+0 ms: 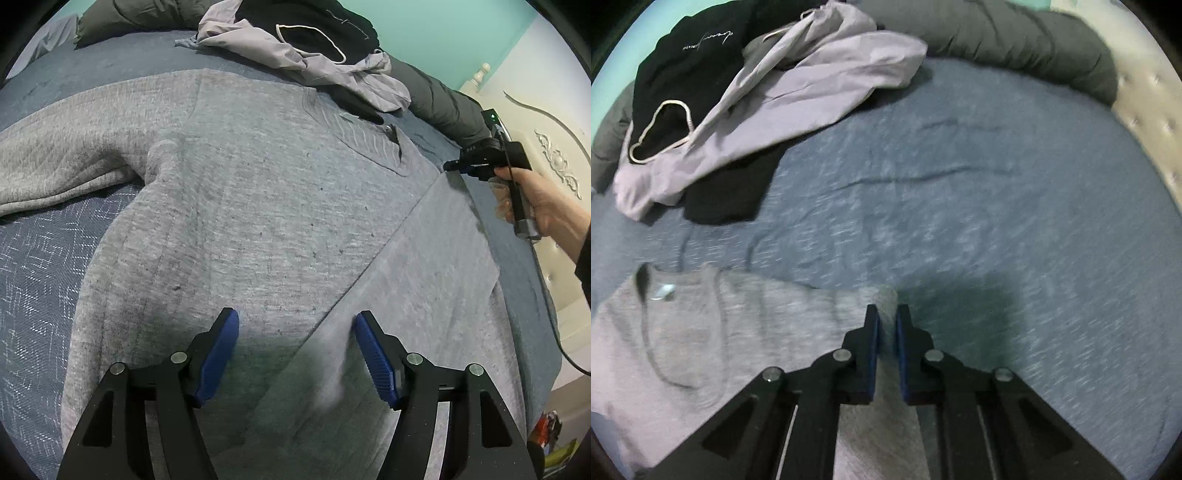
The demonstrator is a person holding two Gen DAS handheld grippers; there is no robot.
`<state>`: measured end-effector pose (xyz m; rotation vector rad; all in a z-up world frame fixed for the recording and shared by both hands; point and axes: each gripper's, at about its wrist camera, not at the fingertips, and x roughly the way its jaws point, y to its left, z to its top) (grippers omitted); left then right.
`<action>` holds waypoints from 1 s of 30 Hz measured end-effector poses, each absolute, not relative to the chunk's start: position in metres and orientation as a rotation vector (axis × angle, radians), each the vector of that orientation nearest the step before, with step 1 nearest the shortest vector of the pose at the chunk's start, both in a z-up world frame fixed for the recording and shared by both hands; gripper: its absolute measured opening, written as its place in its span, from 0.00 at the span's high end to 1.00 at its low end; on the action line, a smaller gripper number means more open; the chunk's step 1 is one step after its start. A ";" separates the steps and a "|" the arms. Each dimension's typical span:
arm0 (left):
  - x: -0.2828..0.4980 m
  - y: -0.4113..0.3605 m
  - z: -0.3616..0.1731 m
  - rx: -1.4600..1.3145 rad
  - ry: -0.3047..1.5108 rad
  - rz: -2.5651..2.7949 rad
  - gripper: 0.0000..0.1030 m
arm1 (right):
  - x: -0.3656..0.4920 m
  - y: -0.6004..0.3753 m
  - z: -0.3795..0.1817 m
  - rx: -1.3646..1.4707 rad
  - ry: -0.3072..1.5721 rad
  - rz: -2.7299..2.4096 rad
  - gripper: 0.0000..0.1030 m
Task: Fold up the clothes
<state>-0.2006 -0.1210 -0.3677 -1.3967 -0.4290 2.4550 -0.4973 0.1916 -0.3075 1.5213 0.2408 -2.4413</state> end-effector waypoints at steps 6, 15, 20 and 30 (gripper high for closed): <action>-0.200 -0.121 -0.369 -1.400 -0.426 2.455 0.33 | -0.503 0.197 -0.323 1.479 0.271 -2.504 0.92; -0.202 -0.121 -0.370 -1.402 -0.417 2.454 0.33 | -0.522 0.194 -0.339 1.487 0.276 -2.491 0.92; -0.202 -0.120 -0.371 -1.402 -0.414 2.454 0.32 | -0.521 0.210 -0.322 1.391 0.137 -2.536 0.91; -0.201 -0.121 -0.370 -1.404 -0.422 2.451 0.32 | -0.480 0.238 -0.306 1.314 0.039 -2.352 0.91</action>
